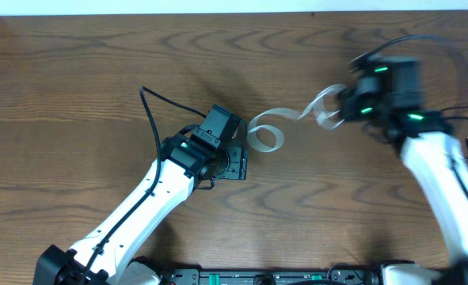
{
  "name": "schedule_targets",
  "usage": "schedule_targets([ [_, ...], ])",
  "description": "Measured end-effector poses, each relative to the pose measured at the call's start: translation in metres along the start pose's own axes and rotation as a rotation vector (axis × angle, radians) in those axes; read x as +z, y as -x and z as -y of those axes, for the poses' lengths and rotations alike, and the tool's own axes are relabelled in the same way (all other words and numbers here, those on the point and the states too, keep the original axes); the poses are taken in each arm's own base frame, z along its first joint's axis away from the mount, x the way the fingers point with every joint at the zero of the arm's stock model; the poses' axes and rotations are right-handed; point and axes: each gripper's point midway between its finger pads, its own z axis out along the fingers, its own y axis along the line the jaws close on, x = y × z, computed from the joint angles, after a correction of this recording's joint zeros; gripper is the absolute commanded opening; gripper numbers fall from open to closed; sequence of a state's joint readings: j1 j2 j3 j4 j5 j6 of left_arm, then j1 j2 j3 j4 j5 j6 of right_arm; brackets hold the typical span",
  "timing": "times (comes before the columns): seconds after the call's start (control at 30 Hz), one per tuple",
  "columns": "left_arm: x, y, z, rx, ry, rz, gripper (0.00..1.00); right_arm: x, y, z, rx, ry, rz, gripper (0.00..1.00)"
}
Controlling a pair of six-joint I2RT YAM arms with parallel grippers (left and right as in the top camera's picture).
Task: Untangle cables
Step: 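Carry the white cable right with the right gripper and drop it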
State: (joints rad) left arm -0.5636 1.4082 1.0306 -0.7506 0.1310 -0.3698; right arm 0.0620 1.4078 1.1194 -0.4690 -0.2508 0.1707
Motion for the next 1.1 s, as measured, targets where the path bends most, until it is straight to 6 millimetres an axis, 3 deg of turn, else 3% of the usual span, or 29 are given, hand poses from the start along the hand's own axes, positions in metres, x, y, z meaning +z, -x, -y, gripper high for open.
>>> schedule_targets([
  [0.13, 0.0, 0.0, 0.0, 0.0, 0.0, 0.0, 0.71, -0.072, 0.065, 0.026, -0.001, -0.09, 0.285, 0.01],
  [0.2, 0.0, 0.0, 0.0, 0.0, 0.0, 0.0, 0.71, -0.103, 0.083, 0.037, -0.004, -0.145, 0.385, 0.01],
  [0.3, 0.0, 0.0, 0.0, 0.0, 0.0, -0.001, 0.71, -0.133, 0.091, 0.063, 0.023, -0.282, 0.458, 0.01],
  [0.37, 0.0, 0.0, 0.0, 0.0, 0.0, 0.0, 0.71, -0.139, 0.087, 0.082, 0.05, -0.372, 0.456, 0.01],
  [0.5, 0.0, 0.0, 0.0, 0.0, 0.0, 0.0, 0.71, -0.126, 0.07, 0.115, 0.088, -0.509, 0.368, 0.01],
  [0.67, 0.0, 0.0, 0.0, 0.0, 0.0, 0.0, 0.71, -0.113, 0.06, 0.14, 0.101, -0.59, 0.307, 0.01],
  [0.87, 0.0, 0.0, 0.0, 0.0, 0.0, 0.0, 0.71, -0.125, 0.067, 0.171, 0.136, -0.673, 0.35, 0.01],
  [1.0, 0.0, 0.0, 0.0, 0.0, 0.0, -0.001, 0.71, -0.133, 0.058, 0.205, 0.192, -0.746, 0.334, 0.01],
  [1.1, 0.0, 0.0, 0.0, 0.0, 0.0, 0.0, 0.71, -0.133, 0.041, 0.228, 0.257, -0.783, 0.287, 0.25],
])
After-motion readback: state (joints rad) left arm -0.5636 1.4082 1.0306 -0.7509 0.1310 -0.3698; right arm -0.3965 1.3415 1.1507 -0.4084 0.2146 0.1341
